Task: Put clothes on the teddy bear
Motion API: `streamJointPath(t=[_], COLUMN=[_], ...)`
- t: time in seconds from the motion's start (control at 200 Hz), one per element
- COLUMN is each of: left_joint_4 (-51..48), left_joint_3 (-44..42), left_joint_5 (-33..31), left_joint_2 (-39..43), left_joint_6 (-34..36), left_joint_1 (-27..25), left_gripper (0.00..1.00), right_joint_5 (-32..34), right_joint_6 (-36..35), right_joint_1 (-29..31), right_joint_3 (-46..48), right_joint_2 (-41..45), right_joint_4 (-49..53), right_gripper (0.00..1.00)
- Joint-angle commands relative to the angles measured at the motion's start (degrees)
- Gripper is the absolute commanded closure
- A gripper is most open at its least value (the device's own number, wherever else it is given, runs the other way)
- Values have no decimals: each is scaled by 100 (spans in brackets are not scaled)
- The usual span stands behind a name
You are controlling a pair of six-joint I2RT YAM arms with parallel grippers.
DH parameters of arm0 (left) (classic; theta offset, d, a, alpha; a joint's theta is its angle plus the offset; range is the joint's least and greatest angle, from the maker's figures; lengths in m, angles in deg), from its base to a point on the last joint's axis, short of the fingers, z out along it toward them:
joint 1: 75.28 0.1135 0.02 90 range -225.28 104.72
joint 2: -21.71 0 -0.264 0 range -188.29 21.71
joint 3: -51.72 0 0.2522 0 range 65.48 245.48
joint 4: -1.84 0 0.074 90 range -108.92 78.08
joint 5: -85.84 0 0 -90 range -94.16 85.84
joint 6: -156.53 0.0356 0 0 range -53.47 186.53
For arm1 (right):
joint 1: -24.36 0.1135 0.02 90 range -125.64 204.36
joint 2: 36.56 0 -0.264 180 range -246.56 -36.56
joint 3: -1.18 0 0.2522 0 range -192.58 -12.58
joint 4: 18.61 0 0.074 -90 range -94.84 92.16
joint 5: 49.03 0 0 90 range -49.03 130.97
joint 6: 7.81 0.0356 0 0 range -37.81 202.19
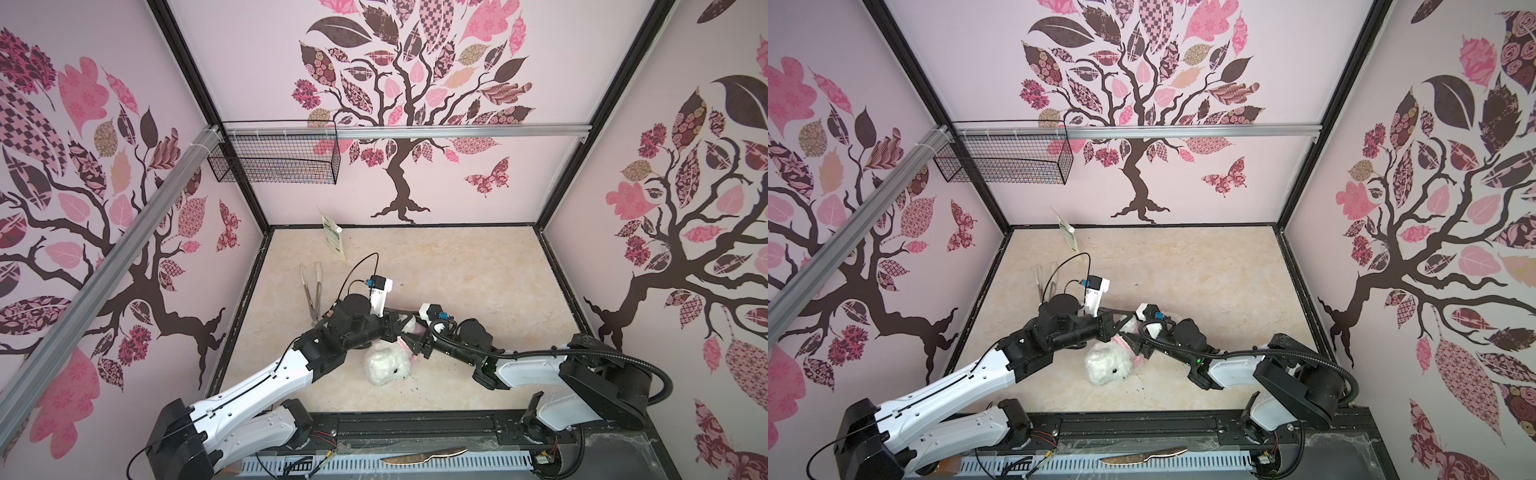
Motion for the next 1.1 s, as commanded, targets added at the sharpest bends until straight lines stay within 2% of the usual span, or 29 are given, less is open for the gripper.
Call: streamJointPath(t=[0.0,0.25,0.535,0.68,0.765,0.93,1.095], left_joint_4=[972,702,704,695,703,702,702], left_joint_3=[236,7,-233,-258,-285,-279,-184], left_joint_5=[115,314,252,233,197,44,327], left_joint_2=[372,68,-273,-391,-392,-309,-307], left_joint_6=[-316,121,491,713,727,819,828], left_joint_1=[232,267,50,-84,-94,-22,219], left_gripper=[100,100,100,100,100,100,100], right_joint_5=[152,-214,-436,-545,-668,-649,-431], right_joint_6=[55,67,184,492,633,598,424], right_joint_1=[-44,-40,-103,-404,-569,-645,-751], right_joint_3=[270,139,-311,-639,-654,-374,-32], right_joint_2=[38,555,957,1178,1309,1747,2425], right_joint_4=[761,761,807,1247,1329,1572,2361], right_gripper=[30,30,44,51,52,41,29])
